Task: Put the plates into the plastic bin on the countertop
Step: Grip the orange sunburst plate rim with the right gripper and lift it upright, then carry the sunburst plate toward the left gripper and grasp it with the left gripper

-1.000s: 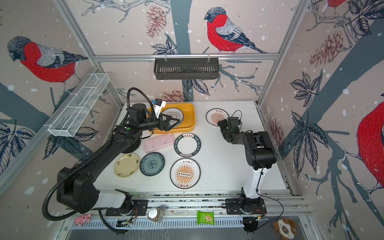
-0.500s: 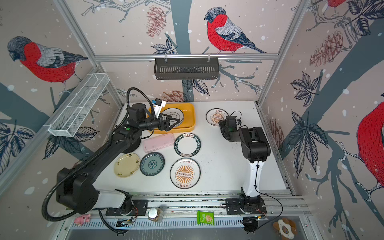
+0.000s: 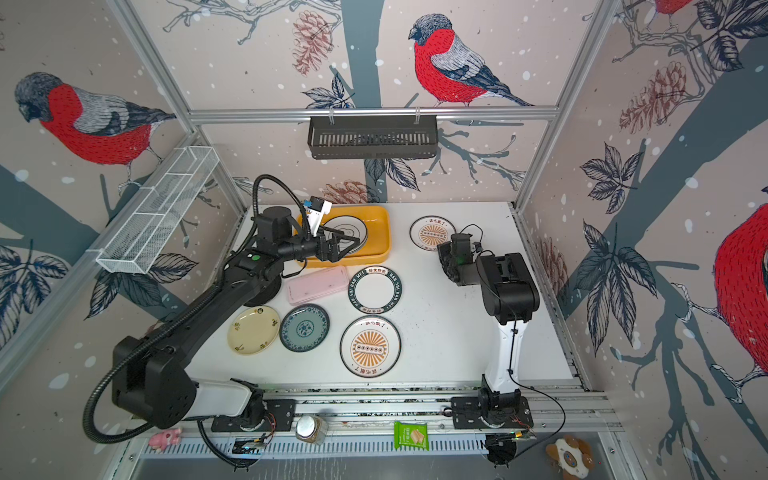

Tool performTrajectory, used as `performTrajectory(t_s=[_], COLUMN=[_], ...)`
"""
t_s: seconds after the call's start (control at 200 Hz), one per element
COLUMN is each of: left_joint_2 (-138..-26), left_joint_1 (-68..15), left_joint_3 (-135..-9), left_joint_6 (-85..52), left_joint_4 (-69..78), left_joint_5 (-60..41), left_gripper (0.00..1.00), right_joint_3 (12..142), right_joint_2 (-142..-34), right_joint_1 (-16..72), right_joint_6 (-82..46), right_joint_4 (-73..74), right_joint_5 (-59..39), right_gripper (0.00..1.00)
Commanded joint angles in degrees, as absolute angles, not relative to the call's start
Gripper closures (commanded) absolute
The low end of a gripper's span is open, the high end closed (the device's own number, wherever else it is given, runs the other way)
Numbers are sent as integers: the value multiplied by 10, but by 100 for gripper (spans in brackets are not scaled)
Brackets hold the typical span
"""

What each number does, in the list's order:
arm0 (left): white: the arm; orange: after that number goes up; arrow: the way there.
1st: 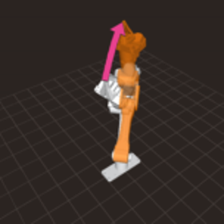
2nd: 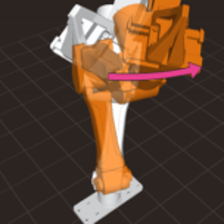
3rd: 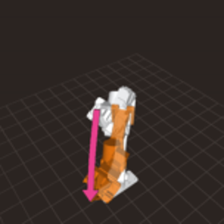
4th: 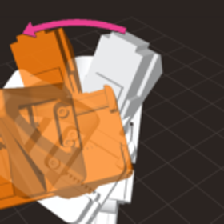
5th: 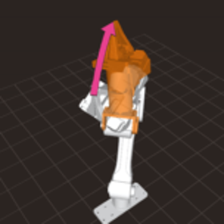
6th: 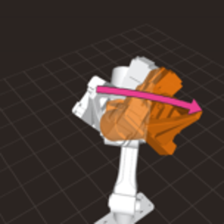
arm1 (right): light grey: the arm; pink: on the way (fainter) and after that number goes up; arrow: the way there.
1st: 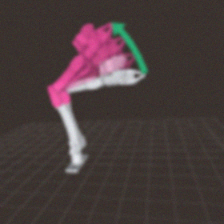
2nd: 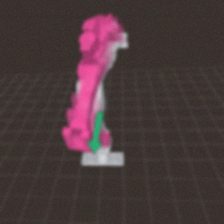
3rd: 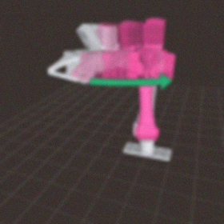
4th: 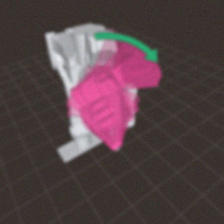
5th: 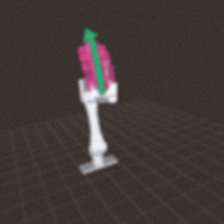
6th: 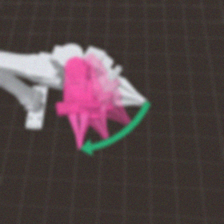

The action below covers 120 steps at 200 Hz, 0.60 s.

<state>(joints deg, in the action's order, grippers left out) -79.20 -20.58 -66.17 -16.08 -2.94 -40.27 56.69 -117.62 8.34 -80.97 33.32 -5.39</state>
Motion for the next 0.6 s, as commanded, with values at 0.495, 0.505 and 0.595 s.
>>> performTrajectory(t_s=[0.495,0.505,0.595], left_joint_2=[-836,-837,-853], left_joint_1=[-208,-208,-208], left_joint_3=[-695,-696,-705], left_joint_6=[-154,-154,-155], left_joint_4=[-82,-83,-99], left_joint_5=[-291,-289,-275], left_gripper=[4,4,3], right_joint_3=[452,452,442], right_joint_2=[-917,-914,-875], right_joint_1=[149,151,172], right_joint_6=[-663,-661,-649], right_joint_4=[259,258,251], right_joint_5=[-67,-67,-70], right_gripper=[99,99,99])
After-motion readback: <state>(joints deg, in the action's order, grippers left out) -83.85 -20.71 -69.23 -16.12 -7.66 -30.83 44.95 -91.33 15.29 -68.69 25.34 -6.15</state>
